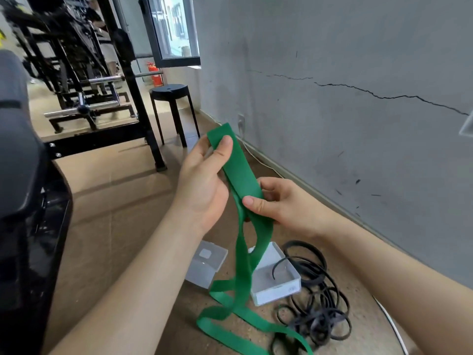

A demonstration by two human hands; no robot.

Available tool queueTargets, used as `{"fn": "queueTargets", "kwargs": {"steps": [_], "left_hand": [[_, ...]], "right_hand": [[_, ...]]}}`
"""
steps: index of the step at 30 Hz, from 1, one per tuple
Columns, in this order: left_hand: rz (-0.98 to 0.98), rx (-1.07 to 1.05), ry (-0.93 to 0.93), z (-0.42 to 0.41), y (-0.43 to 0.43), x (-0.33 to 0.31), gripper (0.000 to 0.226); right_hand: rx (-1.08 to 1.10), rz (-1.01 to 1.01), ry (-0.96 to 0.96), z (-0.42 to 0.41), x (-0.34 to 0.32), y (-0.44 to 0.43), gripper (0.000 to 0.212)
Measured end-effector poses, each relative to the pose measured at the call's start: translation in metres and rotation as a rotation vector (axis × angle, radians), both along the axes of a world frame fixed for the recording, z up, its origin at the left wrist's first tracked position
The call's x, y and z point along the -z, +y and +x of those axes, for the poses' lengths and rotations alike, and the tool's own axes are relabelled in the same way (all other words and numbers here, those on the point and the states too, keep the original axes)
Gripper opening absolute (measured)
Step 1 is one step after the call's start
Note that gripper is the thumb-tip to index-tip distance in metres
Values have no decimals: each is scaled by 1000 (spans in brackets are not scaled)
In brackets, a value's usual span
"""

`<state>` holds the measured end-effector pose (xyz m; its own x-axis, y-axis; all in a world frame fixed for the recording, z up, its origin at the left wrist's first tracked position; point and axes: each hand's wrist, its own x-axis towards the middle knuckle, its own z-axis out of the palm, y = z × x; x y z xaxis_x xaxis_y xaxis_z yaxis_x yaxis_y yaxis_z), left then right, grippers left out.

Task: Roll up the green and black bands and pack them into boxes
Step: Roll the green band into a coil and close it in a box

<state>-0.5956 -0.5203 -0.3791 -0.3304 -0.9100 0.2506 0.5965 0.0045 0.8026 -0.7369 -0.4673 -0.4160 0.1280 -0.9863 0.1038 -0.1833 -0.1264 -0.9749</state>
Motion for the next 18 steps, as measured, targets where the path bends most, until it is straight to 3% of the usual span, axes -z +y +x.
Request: {"fn": "queueTargets", "kwargs": {"steps": [5,9,12,16,18], "left_hand": [[20,20,53,0,7,0,30],[22,46,11,-1,11,-2,41],[-1,35,14,2,10,-3,32],[-39,25,-16,-2,14,-1,34],[-58,35,-55,-4,15,1,33]], "right_hand": [[-57,69,-53,-3,-7,6,46],[-26,-27,-38,-1,-7,4,20],[3,-53,-76,-5,-9,2,10],[-158,31,18,-11,-12,5,28],[-103,6,104,-10,-13,6,39]]}}
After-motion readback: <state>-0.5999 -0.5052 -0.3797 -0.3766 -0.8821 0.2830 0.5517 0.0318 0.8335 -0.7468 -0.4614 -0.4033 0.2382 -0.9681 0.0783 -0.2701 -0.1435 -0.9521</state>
